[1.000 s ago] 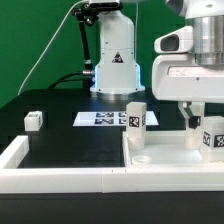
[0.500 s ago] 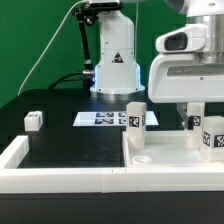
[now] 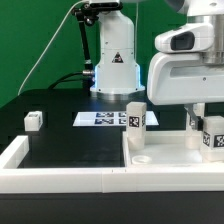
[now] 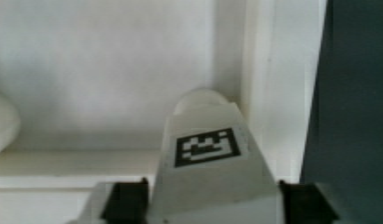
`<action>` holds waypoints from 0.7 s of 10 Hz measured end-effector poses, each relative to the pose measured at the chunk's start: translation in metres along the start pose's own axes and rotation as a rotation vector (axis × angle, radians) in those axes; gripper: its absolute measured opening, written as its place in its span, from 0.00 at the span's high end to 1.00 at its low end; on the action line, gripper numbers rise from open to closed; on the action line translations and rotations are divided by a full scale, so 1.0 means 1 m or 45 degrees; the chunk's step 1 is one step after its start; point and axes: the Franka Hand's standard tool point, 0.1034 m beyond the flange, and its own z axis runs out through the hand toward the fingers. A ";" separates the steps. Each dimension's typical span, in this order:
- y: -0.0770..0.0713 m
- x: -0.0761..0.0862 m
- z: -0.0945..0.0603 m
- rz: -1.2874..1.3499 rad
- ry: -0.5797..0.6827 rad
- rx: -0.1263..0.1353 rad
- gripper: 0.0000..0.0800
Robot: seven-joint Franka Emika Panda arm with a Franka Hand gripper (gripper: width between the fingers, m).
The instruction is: Assemble square table
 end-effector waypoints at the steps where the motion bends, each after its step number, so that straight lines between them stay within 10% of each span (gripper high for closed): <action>1: 0.000 0.000 0.000 0.003 0.000 0.000 0.64; 7: -0.002 0.001 0.001 0.731 0.019 0.034 0.64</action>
Offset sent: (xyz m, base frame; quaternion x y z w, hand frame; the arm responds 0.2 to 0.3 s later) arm 0.0000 0.0000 0.0000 0.0000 0.0000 0.0650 0.9979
